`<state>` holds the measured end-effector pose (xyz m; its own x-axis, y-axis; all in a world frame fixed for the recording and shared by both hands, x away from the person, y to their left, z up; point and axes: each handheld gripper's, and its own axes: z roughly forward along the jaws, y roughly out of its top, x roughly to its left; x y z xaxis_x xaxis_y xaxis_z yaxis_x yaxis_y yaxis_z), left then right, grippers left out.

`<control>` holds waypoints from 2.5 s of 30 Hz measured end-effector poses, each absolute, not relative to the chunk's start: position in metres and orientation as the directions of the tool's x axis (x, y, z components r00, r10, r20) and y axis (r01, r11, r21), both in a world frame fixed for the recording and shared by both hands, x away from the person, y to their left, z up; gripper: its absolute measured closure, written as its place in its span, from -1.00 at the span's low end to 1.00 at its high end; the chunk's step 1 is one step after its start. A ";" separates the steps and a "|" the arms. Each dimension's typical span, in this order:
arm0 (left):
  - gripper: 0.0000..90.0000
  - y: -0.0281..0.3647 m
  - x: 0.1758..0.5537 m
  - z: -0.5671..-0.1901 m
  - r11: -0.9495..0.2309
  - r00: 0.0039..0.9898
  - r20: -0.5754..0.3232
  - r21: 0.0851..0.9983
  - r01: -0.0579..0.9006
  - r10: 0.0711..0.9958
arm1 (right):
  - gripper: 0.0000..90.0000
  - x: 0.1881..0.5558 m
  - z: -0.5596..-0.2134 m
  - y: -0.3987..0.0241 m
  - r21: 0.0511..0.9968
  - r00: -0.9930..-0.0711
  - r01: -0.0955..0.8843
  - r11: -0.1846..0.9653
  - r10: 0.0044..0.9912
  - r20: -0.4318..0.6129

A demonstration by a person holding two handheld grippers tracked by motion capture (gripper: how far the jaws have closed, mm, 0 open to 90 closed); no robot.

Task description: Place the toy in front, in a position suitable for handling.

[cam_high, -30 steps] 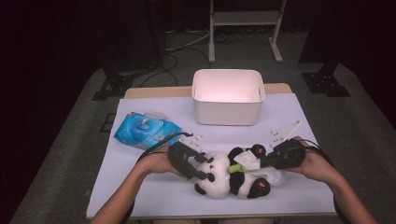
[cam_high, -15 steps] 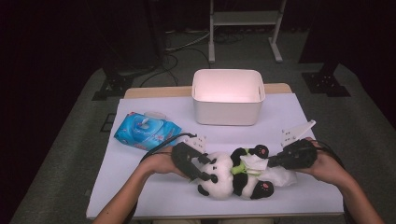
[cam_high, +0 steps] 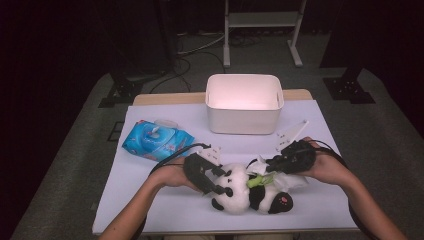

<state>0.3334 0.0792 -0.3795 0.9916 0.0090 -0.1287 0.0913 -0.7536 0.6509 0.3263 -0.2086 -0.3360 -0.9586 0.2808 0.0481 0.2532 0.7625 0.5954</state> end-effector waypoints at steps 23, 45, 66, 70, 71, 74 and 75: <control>-0.12 0.080 0.334 -0.380 -0.755 0.992 -0.124 0.650 0.092 0.014 | 0.47 0.344 -0.337 -0.165 0.567 -0.962 0.266 0.780 0.252 0.104; -0.13 0.082 0.333 -0.382 -0.749 0.992 -0.126 0.656 0.091 0.010 | 0.90 0.333 -0.345 -0.159 0.572 -0.977 0.203 0.794 0.205 0.061; -0.12 0.080 0.334 -0.382 -0.751 0.991 -0.133 0.653 0.102 0.019 | 0.90 0.328 -0.319 -0.235 0.620 -0.933 0.285 0.731 0.360 0.004; -0.12 0.080 0.334 -0.381 -0.754 0.991 -0.133 0.649 0.104 0.022 | 0.90 0.325 -0.320 -0.246 0.624 -0.924 0.308 0.718 0.382 0.017; -0.12 0.080 0.334 -0.381 -0.753 0.991 -0.134 0.649 0.105 0.023 | 0.90 0.324 -0.321 -0.248 0.621 -0.922 0.314 0.719 0.388 0.017; -0.12 0.081 0.334 -0.382 -0.751 0.991 -0.135 0.652 0.108 0.025 | 0.90 0.321 -0.325 -0.253 0.620 -0.918 0.326 0.713 0.395 0.028; -0.12 0.081 0.334 -0.382 -0.751 0.990 -0.136 0.651 0.109 0.026 | 0.90 0.320 -0.327 -0.255 0.619 -0.916 0.333 0.711 0.399 0.034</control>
<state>0.3337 0.0806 -0.3815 0.9904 0.0257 -0.1355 0.1086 -0.7509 0.6514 0.3196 -0.2546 -0.3265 -0.9165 0.3986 0.0343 0.3326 0.7115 0.6190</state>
